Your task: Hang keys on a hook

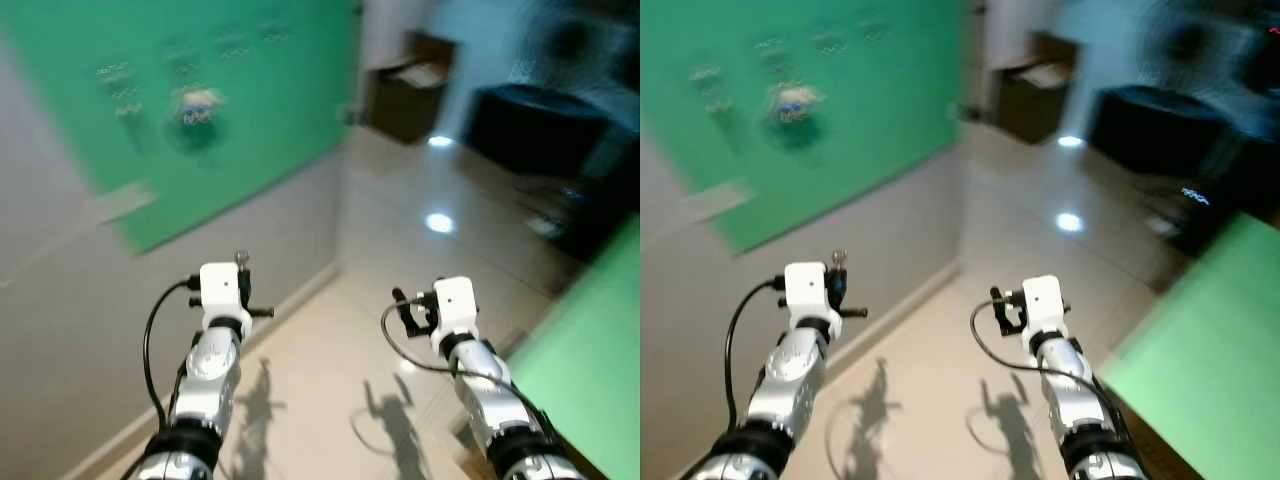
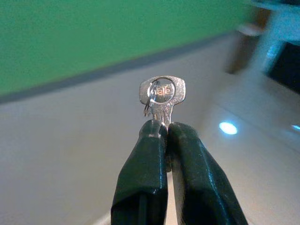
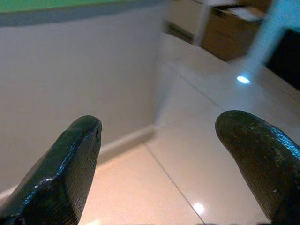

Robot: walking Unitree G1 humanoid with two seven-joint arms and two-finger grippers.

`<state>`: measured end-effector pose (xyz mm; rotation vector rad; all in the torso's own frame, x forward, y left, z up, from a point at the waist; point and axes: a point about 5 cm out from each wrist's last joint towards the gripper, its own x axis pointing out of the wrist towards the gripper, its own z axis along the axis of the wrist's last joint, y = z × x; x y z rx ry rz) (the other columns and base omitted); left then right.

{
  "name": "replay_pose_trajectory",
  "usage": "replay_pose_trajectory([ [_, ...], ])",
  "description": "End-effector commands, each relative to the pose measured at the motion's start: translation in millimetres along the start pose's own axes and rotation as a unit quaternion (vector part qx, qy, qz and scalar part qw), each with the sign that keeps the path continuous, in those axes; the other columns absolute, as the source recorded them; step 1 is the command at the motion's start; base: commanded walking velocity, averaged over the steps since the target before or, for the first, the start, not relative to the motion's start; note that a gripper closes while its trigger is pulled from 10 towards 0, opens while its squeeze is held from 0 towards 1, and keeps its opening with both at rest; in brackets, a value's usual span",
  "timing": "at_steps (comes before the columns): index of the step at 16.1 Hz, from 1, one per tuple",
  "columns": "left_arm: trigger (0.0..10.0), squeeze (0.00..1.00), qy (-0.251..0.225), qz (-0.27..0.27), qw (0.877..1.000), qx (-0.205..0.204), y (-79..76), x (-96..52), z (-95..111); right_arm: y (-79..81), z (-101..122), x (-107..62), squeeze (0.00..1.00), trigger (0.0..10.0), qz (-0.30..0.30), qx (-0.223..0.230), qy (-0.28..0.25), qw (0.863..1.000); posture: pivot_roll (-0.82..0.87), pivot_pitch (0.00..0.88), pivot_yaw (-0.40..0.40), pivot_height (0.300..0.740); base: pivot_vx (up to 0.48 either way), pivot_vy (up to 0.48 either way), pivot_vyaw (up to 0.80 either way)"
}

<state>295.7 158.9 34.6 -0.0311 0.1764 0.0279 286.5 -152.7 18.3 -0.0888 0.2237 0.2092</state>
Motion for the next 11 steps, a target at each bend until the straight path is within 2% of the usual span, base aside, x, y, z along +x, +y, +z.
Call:
replay_pose_trajectory([
  [1, 0.0, 0.00, 0.008, 0.018, 1.000, 0.007, 10.6, -2.9, -4.6, 11.4, 6.2, 4.3, 0.00, 10.0, 0.020, -0.007, -0.012, 1.000, -0.11, 0.000, 0.043, 0.740, 0.412, -0.244, 0.70],
  [4, 0.0, 0.00, 0.008, 0.003, 1.000, 0.015, 5.5, -4.0, -5.6, 13.3, 3.9, 4.2, 0.00, 10.0, 0.024, -0.011, -0.004, 1.000, -0.10, 0.000, 0.040, 0.740, 0.294, -0.373, 0.65],
  [11, 0.0, 0.00, 0.007, 0.023, 0.999, 0.022, 11.9, -4.5, -5.7, 15.1, 4.4, 7.8, 0.00, 10.0, 0.023, -0.019, 0.005, 1.000, -0.09, 0.000, 0.029, 0.740, 0.000, -0.456, 0.00],
])
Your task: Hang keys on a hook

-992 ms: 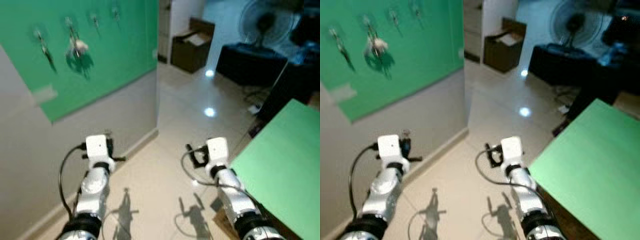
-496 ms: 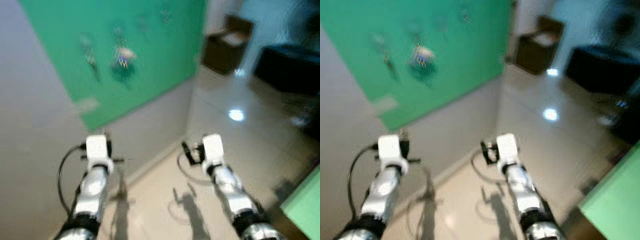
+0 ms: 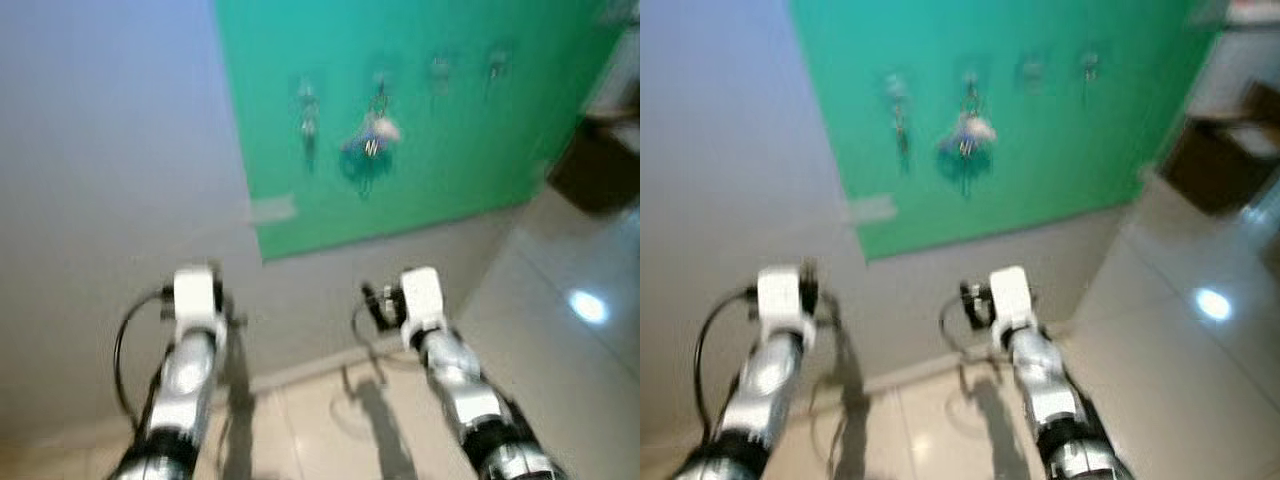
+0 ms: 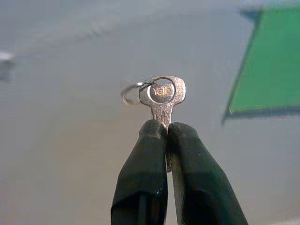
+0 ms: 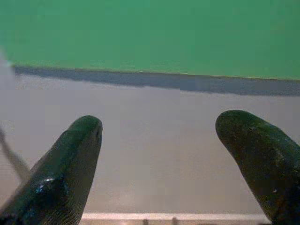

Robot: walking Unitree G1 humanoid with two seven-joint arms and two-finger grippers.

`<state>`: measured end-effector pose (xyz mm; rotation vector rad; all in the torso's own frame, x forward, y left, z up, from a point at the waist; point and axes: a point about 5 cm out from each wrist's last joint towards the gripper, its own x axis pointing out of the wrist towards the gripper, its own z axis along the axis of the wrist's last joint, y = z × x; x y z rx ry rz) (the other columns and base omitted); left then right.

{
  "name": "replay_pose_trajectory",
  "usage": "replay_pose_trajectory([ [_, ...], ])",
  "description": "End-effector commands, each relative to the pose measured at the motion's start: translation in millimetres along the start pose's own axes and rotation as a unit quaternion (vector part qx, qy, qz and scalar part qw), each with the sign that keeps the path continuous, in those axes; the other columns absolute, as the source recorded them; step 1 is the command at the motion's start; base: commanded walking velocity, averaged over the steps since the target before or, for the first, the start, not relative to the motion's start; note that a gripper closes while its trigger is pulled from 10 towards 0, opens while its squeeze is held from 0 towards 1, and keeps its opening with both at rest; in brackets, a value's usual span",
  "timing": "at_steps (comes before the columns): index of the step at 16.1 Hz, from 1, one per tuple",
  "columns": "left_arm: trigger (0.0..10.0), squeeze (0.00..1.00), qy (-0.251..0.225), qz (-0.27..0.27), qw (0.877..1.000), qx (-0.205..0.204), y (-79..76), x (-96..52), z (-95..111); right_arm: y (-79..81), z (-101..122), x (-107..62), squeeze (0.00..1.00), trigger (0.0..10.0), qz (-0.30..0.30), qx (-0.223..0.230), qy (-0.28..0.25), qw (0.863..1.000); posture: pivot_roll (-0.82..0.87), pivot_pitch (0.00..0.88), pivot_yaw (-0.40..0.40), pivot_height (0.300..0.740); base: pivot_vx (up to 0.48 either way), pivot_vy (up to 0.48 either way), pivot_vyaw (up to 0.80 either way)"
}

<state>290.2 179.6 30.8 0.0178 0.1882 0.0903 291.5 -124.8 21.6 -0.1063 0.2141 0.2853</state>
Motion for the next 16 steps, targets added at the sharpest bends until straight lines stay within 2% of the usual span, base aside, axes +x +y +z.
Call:
replay_pose_trajectory([
  [1, 0.0, 0.00, 0.002, -0.010, 1.000, 0.002, -8.8, -0.6, -1.1, -10.4, -2.1, -1.2, 0.00, 10.0, -0.013, -0.006, 0.010, 1.000, -0.09, 0.000, 0.027, 0.740, 0.000, -0.465, 0.00],
  [5, 0.0, 0.00, -0.005, -0.013, 1.000, -0.002, -8.5, 0.8, 1.5, -6.8, 1.1, 1.5, 0.00, 10.0, -0.007, -0.006, 0.005, 1.000, -0.08, 0.000, 0.031, 0.740, 0.000, -0.458, 0.00],
  [11, 0.0, 0.00, -0.003, 0.004, 1.000, -0.003, -6.2, 1.3, 1.4, -6.5, -1.0, 0.6, 0.00, 10.0, 0.000, -0.010, 0.009, 1.000, -0.08, 0.000, 0.024, 0.740, 0.000, 0.000, 0.00],
  [16, 0.0, 0.00, -0.018, -0.003, 1.000, 0.006, -8.1, 3.7, 8.5, -7.1, 2.3, 2.8, 0.00, 10.0, -0.004, -0.002, 0.004, 1.000, -0.05, 0.000, 0.016, 0.740, 0.000, 0.000, 0.00],
])
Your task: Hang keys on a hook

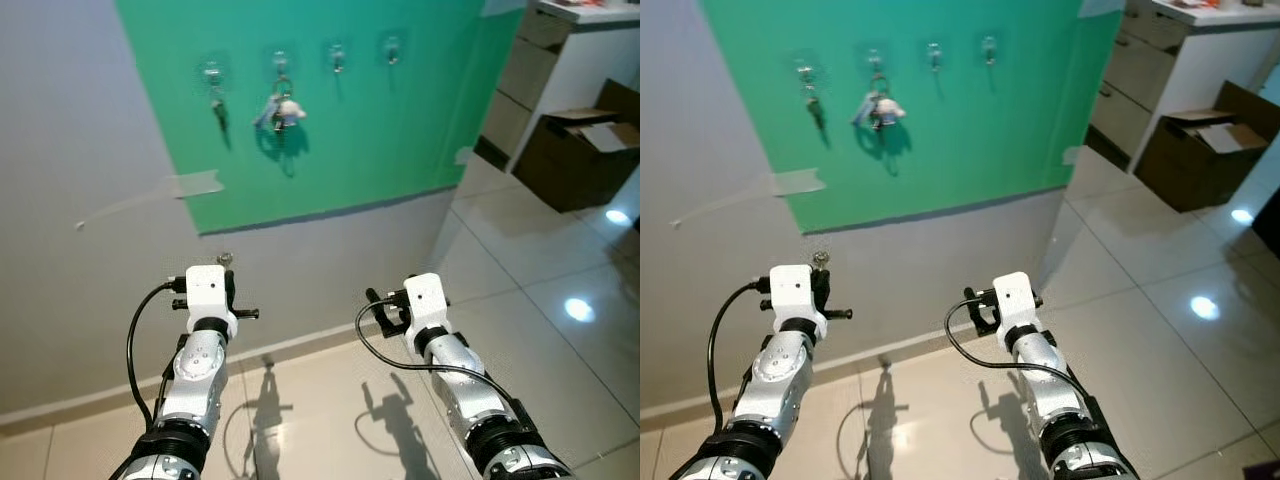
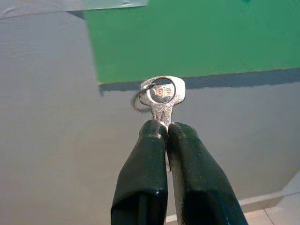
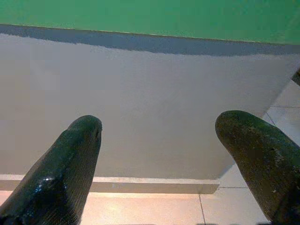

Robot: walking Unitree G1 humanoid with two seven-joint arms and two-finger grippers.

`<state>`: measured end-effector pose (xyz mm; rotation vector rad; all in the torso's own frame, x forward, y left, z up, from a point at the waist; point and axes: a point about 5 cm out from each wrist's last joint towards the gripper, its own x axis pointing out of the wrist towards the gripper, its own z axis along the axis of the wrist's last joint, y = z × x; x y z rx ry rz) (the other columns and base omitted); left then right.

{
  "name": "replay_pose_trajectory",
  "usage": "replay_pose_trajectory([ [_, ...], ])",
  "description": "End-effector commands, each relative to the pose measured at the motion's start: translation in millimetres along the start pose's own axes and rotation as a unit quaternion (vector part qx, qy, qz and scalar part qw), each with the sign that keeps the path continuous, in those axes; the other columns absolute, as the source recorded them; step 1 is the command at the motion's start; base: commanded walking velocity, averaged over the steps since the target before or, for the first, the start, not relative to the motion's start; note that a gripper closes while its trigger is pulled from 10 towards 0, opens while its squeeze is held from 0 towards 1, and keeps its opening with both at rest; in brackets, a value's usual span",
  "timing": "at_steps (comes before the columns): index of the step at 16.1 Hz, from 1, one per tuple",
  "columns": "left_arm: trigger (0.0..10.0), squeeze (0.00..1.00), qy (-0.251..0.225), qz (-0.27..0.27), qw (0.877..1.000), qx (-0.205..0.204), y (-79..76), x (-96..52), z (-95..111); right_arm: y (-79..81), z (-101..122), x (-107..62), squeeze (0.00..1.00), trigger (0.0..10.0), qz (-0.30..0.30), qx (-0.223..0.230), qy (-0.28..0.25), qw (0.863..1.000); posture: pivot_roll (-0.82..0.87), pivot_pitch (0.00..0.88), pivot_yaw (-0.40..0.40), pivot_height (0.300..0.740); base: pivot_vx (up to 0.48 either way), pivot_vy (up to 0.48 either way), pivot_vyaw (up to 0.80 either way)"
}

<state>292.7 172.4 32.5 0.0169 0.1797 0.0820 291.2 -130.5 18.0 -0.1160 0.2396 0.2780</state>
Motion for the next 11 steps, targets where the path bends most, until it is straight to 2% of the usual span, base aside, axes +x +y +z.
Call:
replay_pose_trajectory([
  [1, 0.0, 0.00, -0.015, 0.002, 1.000, 0.003, -1.2, 1.5, 6.2, -2.6, 6.1, 3.0, 0.00, 10.0, 0.000, -0.001, -0.009, 1.000, -0.05, 0.000, 0.014, 0.740, 0.000, 0.000, 0.00],
  [3, 0.0, 0.00, -0.015, 0.005, 1.000, 0.001, -0.1, 0.3, 5.4, -2.8, 4.5, 1.8, 0.00, 10.0, 0.005, -0.006, -0.006, 1.000, -0.05, 0.000, 0.008, 0.740, 0.148, 0.000, 0.00],
  [11, 0.0, 0.00, -0.018, 0.005, 1.000, 0.003, -2.2, -0.5, 5.4, -1.8, 5.1, 1.9, 0.00, 10.0, 0.011, -0.013, -0.008, 1.000, -0.07, 0.000, 0.013, 0.740, 0.474, 0.000, 0.00],
])
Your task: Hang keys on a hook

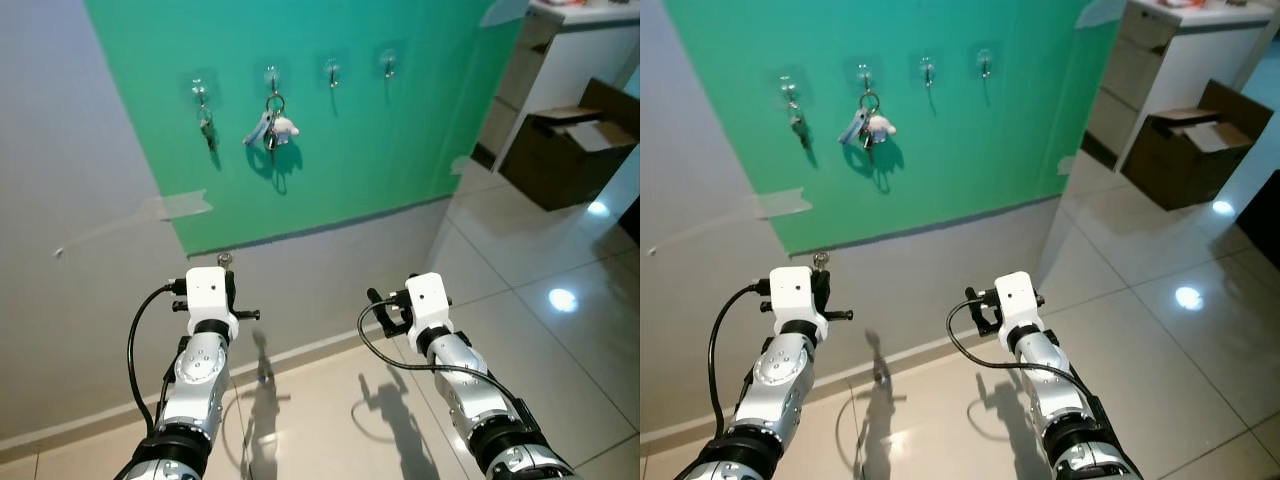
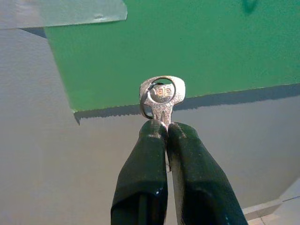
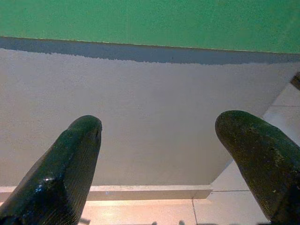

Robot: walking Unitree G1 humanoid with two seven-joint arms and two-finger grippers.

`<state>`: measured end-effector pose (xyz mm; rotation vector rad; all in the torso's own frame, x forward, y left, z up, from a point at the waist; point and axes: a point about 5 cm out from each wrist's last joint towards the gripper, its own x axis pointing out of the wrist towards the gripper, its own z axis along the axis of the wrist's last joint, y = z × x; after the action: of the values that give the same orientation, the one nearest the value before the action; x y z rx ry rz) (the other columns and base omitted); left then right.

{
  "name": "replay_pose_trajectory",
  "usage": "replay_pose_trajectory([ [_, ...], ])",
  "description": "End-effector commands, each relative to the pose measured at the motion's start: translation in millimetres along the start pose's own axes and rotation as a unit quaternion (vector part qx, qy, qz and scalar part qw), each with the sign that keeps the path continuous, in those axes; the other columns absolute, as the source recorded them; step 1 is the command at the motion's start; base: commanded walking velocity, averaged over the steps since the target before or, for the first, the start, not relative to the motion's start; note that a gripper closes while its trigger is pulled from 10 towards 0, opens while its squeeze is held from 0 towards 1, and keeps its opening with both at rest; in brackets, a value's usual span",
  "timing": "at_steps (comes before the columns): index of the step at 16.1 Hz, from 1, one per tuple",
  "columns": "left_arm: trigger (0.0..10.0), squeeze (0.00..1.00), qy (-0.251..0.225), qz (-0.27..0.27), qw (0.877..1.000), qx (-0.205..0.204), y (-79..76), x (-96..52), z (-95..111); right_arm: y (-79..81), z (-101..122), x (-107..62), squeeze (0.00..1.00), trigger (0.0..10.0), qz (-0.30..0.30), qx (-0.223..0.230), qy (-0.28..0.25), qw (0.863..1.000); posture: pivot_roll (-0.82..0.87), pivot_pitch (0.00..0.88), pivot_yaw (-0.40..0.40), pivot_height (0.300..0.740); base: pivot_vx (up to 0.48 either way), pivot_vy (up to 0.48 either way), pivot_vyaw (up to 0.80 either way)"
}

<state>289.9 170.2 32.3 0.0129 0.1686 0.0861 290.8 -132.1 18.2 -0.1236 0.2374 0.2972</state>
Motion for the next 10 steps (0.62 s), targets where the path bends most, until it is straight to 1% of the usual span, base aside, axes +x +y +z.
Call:
replay_pose_trajectory([
  [1, 0.0, 0.00, -0.011, 0.003, 1.000, 0.007, -0.5, 2.7, 5.5, 0.5, 5.1, 2.7, 0.00, 10.0, 0.006, -0.010, -0.007, 1.000, -0.07, 0.000, 0.014, 0.740, 0.319, -0.356, 0.76],
  [3, 0.0, 0.00, -0.010, 0.002, 1.000, 0.006, -1.0, 2.9, 5.2, 1.6, 4.3, 2.3, 0.00, 10.0, 0.007, -0.014, -0.005, 1.000, -0.07, 0.000, 0.016, 0.740, 0.261, -0.399, 0.76],
  [8, 0.0, 0.00, -0.010, 0.003, 1.000, 0.008, -1.2, 4.3, 6.2, -0.1, 3.9, 2.7, 0.00, 10.0, 0.001, -0.015, -0.002, 1.000, -0.07, 0.000, 0.015, 0.740, 0.000, -0.439, 0.72],
  [10, 0.0, 0.00, -0.007, 0.010, 1.000, 0.004, 0.5, 4.4, 5.5, -1.1, 3.6, 3.7, 0.00, 10.0, -0.003, -0.012, 0.003, 1.000, -0.07, 0.000, 0.013, 0.740, 0.281, -0.386, 0.00],
])
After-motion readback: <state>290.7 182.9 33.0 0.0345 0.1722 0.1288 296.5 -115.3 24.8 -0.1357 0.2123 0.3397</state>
